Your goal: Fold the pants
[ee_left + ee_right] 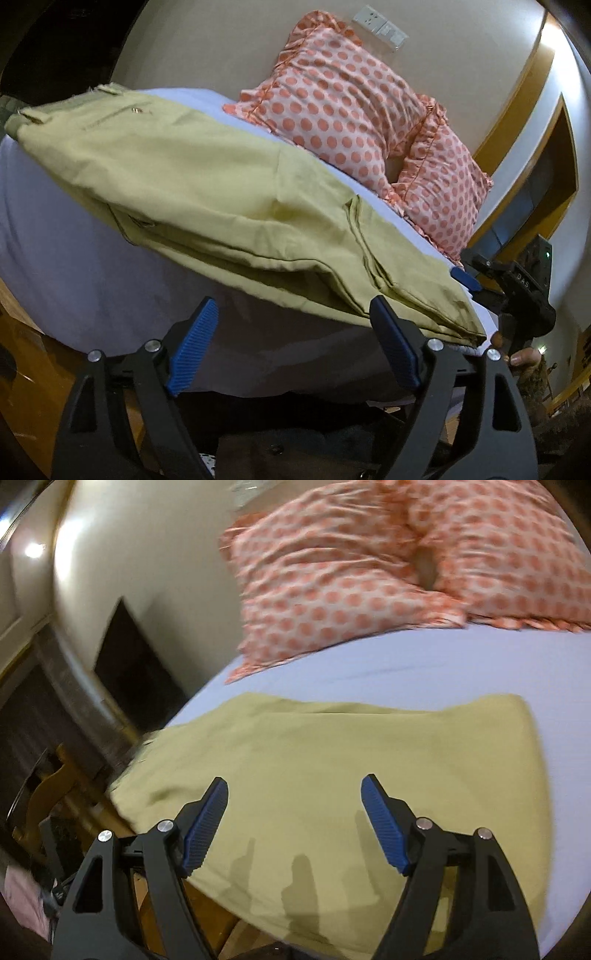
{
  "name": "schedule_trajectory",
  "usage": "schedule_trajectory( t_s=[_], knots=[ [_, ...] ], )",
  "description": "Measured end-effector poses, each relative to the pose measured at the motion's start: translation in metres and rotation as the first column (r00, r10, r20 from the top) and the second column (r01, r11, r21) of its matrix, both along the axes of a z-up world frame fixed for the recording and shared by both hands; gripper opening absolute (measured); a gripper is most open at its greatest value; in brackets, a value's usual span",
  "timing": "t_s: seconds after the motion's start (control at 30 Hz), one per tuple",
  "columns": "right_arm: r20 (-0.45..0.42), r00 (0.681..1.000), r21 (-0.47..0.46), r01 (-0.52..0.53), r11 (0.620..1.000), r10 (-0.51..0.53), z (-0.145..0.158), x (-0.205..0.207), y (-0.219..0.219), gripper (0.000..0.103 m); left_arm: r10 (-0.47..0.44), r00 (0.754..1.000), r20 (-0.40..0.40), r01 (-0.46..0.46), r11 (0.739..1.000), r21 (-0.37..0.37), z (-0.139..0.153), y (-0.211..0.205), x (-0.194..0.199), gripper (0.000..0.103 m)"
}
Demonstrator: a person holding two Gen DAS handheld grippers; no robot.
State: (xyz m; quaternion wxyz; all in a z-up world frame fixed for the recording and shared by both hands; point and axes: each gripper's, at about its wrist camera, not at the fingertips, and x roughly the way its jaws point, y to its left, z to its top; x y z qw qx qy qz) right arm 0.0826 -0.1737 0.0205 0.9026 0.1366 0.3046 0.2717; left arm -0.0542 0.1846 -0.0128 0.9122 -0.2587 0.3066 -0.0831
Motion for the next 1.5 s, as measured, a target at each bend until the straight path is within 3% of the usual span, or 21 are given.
schedule_trajectory(
  t_s=[0.3, 0.47, 0.57, 0.67, 0.8, 0.87, 0.9, 0.97, 1.03, 1.13, 1.17, 1.23, 1.3, 1.37, 1.43, 1.47, 1.5],
  knots=[
    [-0.051, 0.999, 0.001, 0.008, 1.0, -0.008, -0.019, 0.016, 0.001, 0.076, 0.055, 0.998, 0.044, -0.051, 0.995, -0.084, 0.011, 0.015, 0.01, 0.085],
    [-0.066, 0.998, -0.002, -0.003, 1.0, 0.003, -0.027, 0.017, 0.004, 0.076, 0.159, 0.985, 0.059, -0.147, 0.972, -0.182, 0.018, 0.046, 0.012, 0.085],
    [-0.067, 0.998, 0.004, -0.003, 1.0, 0.003, -0.031, 0.017, 0.003, 0.076, 0.268, 0.963, 0.029, -0.255, 0.941, -0.224, 0.019, 0.077, 0.019, 0.085],
    [-0.06, 0.998, 0.011, -0.006, 1.0, 0.007, -0.031, 0.016, 0.002, 0.076, 0.411, 0.911, -0.022, -0.4, 0.871, -0.285, 0.014, 0.123, 0.027, 0.084],
    [-0.051, 0.999, 0.019, -0.007, 1.0, 0.008, -0.032, 0.016, -0.002, 0.076, 0.47, 0.879, -0.082, -0.465, 0.804, -0.371, 0.012, 0.157, 0.037, 0.068],
    [-0.046, 0.999, 0.026, -0.003, 1.0, 0.005, -0.032, 0.016, -0.006, 0.076, 0.498, 0.859, -0.123, -0.509, 0.802, -0.312, 0.016, 0.161, 0.044, 0.038],
    [-0.045, 0.999, 0.031, 0.0, 1.0, 0.002, -0.032, 0.017, -0.009, 0.076, 0.515, 0.845, -0.148, -0.535, 0.814, -0.224, 0.023, 0.16, 0.051, 0.016],
    [-0.041, 0.999, 0.044, 0.01, 0.999, -0.008, -0.031, 0.017, -0.017, 0.076, 0.512, 0.846, -0.149, -0.528, 0.845, -0.092, 0.042, 0.149, 0.063, 0.014],
    [-0.029, 0.999, 0.056, 0.032, 0.998, -0.03, -0.029, 0.016, -0.028, 0.076, 0.496, 0.862, -0.107, -0.492, 0.869, 0.056, 0.07, 0.129, 0.073, 0.012],
    [-0.008, 0.995, 0.091, 0.097, 0.991, -0.097, -0.022, 0.015, -0.056, 0.077, 0.401, 0.916, -0.006, -0.39, 0.895, 0.217, 0.12, 0.077, 0.098, 0.011],
    [-0.002, 0.991, 0.103, 0.131, 0.986, -0.131, -0.02, 0.014, -0.068, 0.077, 0.324, 0.945, 0.046, -0.323, 0.901, 0.288, 0.142, 0.041, 0.109, 0.011],
    [0.006, 0.981, 0.123, 0.191, 0.974, -0.194, -0.016, 0.012, -0.09, 0.077, 0.183, 0.975, 0.124, -0.218, 0.892, 0.397, 0.165, -0.019, 0.12, 0.013],
    [0.01, 0.961, 0.147, 0.271, 0.951, -0.275, -0.012, 0.006, -0.118, 0.077, -0.033, 0.983, 0.178, -0.06, 0.868, 0.493, 0.177, -0.093, 0.124, 0.014],
    [0.002, 0.938, 0.173, 0.34, 0.924, -0.346, -0.01, -0.001, -0.146, 0.077, -0.25, 0.955, 0.163, 0.12, 0.822, 0.556, 0.168, -0.165, 0.12, 0.017],
    [-0.015, 0.922, 0.199, 0.382, 0.903, -0.387, -0.011, -0.006, -0.167, 0.077, -0.418, 0.903, 0.104, 0.27, 0.738, 0.618, 0.14, -0.223, 0.112, 0.018],
    [-0.033, 0.915, 0.216, 0.4, 0.891, -0.403, -0.013, -0.008, -0.178, 0.077, -0.51, 0.859, 0.041, 0.363, 0.664, 0.653, 0.115, -0.255, 0.106, 0.018],
    [-0.048, 0.912, 0.225, 0.408, 0.885, -0.408, -0.015, -0.008, -0.185, 0.077, -0.559, 0.829, -0.019, 0.426, 0.609, 0.669, 0.095, -0.273, 0.103, 0.017]
  ],
)
